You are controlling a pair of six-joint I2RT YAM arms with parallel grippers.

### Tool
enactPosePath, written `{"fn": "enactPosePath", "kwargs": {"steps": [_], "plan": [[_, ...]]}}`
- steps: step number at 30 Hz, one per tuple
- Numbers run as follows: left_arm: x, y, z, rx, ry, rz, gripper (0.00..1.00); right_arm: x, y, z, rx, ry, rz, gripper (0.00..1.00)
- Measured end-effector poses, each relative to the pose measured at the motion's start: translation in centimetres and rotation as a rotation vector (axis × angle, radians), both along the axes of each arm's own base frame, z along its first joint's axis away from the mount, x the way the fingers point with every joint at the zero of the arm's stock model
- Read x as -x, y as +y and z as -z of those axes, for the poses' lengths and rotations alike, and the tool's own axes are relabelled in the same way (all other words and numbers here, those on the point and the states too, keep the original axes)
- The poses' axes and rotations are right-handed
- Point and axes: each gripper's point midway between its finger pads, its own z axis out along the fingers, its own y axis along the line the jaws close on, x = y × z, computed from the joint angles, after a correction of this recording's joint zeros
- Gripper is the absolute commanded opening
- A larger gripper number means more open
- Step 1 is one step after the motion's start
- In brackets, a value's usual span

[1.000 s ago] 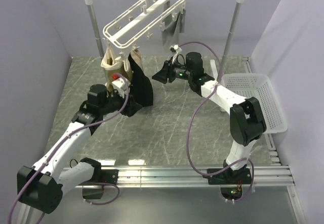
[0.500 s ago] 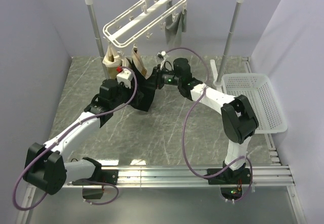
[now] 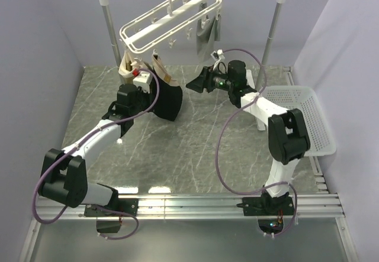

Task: Clip the underwear to the hanger

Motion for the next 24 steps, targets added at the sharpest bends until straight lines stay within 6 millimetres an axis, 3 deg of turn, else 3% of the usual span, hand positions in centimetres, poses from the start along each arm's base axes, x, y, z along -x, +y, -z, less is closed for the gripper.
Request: {"fn": "enactPosePath", "kwargs": {"steps": [3, 5, 8, 13, 24], "plan": [[-0.3, 0.6, 0.2, 0.008, 0.009, 0.001, 0.00, -2.0, -0.6, 2.2, 0.001, 0.061, 0.030, 0.76], [0.0, 0.1, 0.1, 0.022, 0.013, 0.040, 0.11, -2.9, -0.8, 3.9, 0.001, 0.112, 0.044, 0.76], [0.6, -0.9, 0.0, 0.047, 0.020, 0.106, 0.03, -3.7, -1.0, 5.9, -0.010, 0.183, 0.062, 0.79], [1.5, -1.8, -0.7, 0.073, 0.015, 0.172, 0.01, -4.7, 0.0, 6.4, -0.074, 0.228, 0.032, 0.93], [2.6, -2.5, -0.6, 0.093, 0.043, 0.247, 0.00, -7.8, 3.0, 9.7, -0.241, 0.408, -0.025, 0.96]]}}
